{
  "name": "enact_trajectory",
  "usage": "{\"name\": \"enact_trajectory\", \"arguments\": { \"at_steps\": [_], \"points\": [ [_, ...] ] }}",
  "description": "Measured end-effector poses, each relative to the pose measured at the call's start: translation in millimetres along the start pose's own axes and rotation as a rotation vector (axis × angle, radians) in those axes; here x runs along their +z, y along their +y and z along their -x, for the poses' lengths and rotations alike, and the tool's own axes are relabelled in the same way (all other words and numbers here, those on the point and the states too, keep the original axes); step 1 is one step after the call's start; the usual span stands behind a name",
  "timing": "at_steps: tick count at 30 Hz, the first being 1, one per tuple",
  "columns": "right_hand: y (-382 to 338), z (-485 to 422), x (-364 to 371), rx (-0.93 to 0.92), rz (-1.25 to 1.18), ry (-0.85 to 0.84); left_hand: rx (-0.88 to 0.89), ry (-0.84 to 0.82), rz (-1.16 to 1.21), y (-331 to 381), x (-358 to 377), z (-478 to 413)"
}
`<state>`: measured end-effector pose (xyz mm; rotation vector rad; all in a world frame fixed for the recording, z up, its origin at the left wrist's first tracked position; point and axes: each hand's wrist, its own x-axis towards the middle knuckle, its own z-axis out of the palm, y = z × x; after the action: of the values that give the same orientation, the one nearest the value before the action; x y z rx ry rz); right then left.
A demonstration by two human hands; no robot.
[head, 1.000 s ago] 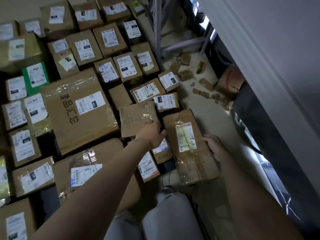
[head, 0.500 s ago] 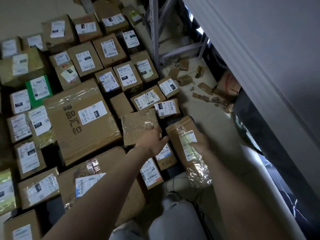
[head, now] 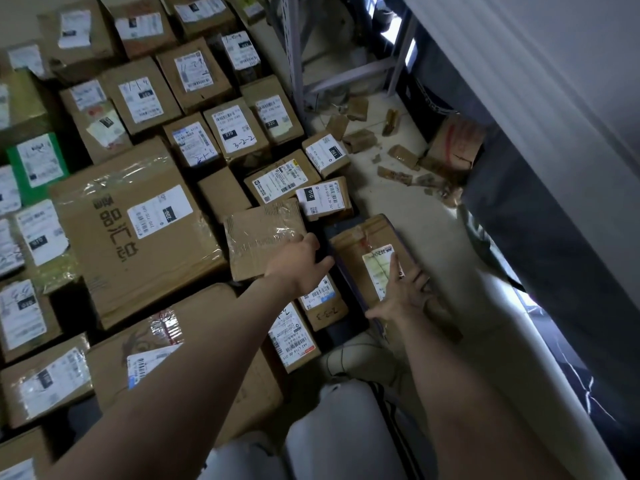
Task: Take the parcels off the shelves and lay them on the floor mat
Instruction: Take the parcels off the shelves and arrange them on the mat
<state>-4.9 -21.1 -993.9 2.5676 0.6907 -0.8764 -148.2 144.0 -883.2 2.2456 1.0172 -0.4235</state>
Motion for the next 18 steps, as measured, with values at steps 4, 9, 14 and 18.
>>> {"name": "enact_trajectory", "arguments": {
  "at_steps": [4, 9, 14, 18],
  "points": [
    [-17, -1, -6, -0.093, -0.018, 0.064, -0.018, -0.003, 0.026, -6, 0, 0],
    [-39, -6, -19, -0.127, -0.163, 0.071, -0.04, 0.011, 0.046, -8, -9, 1],
    [-39, 18, -36, -0.226, -0.374, -0.056, -0.052, 0.031, -0.02, 1, -20, 22],
    [-41, 75, -81, -0.302, -0.606, 0.098, -0.037, 0.012, 0.046, 20, -43, 55]
  ]
}}
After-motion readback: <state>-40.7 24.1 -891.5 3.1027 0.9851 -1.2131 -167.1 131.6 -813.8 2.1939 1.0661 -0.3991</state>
